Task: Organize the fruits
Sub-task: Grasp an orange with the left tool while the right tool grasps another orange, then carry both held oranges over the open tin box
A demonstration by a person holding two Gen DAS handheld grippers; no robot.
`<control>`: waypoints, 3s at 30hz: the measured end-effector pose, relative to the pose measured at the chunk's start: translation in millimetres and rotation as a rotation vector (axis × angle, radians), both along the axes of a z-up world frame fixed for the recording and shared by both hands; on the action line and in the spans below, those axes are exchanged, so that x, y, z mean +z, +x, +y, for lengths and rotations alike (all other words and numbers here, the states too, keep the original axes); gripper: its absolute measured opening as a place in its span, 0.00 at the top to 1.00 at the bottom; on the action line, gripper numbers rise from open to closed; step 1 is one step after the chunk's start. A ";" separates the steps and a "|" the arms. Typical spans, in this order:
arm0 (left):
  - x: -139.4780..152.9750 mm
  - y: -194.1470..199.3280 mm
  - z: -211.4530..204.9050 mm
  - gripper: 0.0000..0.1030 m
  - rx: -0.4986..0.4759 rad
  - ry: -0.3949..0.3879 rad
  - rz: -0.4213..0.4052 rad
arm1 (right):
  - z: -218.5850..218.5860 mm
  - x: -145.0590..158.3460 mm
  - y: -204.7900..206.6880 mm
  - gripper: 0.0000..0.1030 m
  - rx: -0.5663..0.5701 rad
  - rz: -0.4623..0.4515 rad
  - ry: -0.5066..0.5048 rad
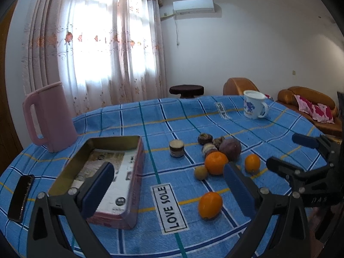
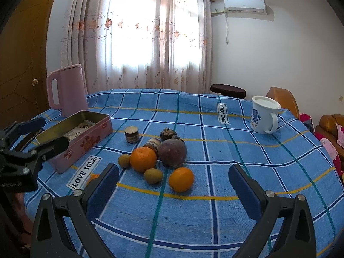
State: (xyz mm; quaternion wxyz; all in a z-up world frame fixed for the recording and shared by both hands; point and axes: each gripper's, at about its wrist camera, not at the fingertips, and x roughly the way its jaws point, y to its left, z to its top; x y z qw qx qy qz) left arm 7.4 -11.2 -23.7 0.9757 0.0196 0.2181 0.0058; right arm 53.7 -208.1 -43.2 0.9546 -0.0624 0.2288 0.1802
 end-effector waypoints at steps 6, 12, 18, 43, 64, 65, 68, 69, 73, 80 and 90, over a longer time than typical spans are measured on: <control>-21.0 13.3 -18.7 0.00 -0.060 0.018 0.084 | -17.7 -9.3 20.8 0.01 -0.068 0.060 0.037; -32.7 24.6 -31.9 0.02 -0.106 0.025 0.153 | -15.0 -22.7 47.8 0.20 -0.057 0.154 0.011; -43.3 33.8 -37.6 0.19 -0.149 0.015 0.220 | -13.6 -33.2 64.9 0.29 -0.011 0.259 0.027; -30.6 29.8 -23.1 0.66 -0.174 -0.064 0.145 | -10.5 -29.7 56.2 0.63 0.135 0.242 0.106; -1.3 20.7 16.8 0.66 -0.032 -0.025 0.012 | 36.7 -4.4 33.5 0.63 0.249 0.084 0.057; -0.4 21.1 19.7 0.66 -0.025 -0.024 0.010 | 40.3 -2.5 33.2 0.63 0.258 0.080 0.056; 3.1 22.7 30.5 0.66 0.000 -0.029 0.003 | 52.3 2.9 33.8 0.62 0.282 0.068 0.055; 4.4 23.5 34.5 0.66 0.012 -0.027 0.001 | 56.5 4.6 34.4 0.62 0.289 0.063 0.053; 9.0 25.9 50.8 0.66 0.052 -0.025 -0.006 | 75.8 11.9 37.7 0.62 0.321 0.049 0.052; 13.8 31.3 74.0 0.66 0.101 -0.021 -0.004 | 107.0 22.9 40.4 0.62 0.375 0.029 0.045; 6.5 39.0 111.7 0.66 0.176 -0.016 0.038 | 161.8 32.6 37.0 0.62 0.475 0.011 0.011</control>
